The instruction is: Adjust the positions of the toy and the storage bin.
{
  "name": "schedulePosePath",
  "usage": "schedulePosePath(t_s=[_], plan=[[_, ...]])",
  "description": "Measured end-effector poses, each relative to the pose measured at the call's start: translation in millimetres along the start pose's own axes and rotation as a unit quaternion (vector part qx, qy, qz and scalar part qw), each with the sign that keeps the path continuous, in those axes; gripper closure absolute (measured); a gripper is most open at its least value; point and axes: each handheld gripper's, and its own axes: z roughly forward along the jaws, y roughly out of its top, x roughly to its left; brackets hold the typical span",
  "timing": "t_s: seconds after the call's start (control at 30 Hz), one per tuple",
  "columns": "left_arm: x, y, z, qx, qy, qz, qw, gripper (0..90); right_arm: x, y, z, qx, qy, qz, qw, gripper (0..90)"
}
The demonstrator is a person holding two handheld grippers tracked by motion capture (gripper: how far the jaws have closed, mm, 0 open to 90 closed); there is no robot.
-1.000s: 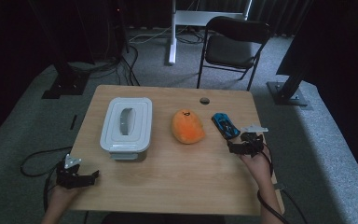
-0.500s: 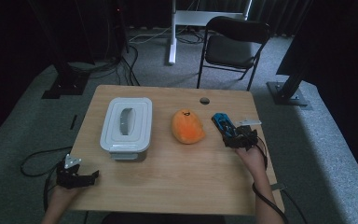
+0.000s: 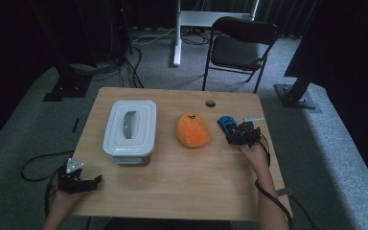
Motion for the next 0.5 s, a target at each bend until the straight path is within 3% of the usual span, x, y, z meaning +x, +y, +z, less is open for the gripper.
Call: schedulePosePath(t_s=[0.5], plan=[[0.0, 0.0, 0.0, 0.000, 0.000, 0.000, 1.0000, 0.4, -5.8, 19.4, 21.2, 0.012, -0.001, -0.001, 0.9999, 10.7]])
